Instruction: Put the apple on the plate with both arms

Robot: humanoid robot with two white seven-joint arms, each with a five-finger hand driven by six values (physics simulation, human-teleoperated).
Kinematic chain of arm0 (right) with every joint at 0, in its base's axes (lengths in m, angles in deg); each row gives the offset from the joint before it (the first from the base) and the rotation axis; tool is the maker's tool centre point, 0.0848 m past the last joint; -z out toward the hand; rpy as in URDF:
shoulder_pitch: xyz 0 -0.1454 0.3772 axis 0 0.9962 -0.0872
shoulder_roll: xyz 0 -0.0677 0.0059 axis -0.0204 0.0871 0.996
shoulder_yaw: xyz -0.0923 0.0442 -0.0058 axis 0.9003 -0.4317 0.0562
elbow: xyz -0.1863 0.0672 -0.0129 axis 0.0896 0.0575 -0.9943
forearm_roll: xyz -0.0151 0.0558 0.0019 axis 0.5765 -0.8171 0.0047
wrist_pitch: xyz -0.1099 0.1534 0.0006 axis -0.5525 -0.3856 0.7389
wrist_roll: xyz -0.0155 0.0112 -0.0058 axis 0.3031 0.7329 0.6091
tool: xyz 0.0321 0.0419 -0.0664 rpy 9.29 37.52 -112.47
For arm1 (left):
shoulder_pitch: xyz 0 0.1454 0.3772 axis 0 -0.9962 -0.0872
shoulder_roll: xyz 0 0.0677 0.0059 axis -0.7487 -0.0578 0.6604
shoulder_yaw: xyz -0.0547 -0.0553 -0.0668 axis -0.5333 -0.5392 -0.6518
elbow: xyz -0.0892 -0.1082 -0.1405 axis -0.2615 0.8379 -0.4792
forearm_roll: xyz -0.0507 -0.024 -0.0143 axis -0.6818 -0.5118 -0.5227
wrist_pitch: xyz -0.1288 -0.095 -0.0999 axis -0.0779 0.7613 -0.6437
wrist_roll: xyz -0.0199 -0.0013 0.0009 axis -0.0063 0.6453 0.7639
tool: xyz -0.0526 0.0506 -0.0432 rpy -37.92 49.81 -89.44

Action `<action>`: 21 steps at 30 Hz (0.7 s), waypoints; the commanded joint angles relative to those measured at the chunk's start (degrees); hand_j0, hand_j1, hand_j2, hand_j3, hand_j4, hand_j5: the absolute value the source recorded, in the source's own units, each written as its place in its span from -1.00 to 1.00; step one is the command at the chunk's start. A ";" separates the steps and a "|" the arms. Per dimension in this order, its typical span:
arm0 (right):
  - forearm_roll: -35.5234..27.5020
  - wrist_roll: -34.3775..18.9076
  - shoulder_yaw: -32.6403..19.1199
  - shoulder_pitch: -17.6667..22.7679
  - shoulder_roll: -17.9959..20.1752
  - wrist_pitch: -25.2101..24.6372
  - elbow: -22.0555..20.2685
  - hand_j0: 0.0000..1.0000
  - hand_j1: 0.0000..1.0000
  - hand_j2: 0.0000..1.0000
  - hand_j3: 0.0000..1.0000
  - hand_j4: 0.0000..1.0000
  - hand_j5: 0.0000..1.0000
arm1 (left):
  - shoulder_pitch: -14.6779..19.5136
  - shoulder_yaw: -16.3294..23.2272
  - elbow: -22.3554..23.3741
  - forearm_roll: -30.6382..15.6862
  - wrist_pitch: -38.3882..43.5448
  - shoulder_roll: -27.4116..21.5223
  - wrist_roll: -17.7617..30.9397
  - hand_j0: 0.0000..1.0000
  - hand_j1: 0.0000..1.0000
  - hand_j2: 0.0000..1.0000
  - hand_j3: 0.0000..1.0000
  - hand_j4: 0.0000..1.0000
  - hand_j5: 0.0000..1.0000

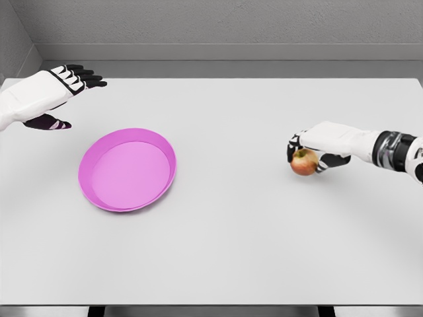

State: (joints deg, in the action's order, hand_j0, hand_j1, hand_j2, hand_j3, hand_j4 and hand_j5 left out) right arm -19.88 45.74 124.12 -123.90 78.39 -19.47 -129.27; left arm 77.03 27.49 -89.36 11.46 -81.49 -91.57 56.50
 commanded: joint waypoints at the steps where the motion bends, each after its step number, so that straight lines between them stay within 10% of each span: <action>1: -0.12 -0.01 0.01 0.00 -1.37 0.10 -0.06 0.03 0.03 0.03 0.03 0.03 0.03 | 0.00 -0.05 0.08 -0.37 0.00 -0.06 -0.03 1.00 1.00 1.00 1.00 1.00 1.00; 21: -0.38 0.34 0.01 -0.97 -5.33 5.55 -0.50 0.02 0.02 0.02 0.02 0.02 0.02 | 0.09 -0.14 1.14 -0.54 0.00 -0.15 -0.03 1.00 1.00 1.00 1.00 1.00 1.00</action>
State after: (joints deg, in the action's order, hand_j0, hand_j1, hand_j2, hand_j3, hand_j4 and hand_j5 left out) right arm -20.05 45.92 124.16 -124.95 73.64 -14.83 -129.76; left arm 77.12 27.44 -88.52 11.32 -81.49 -91.64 56.50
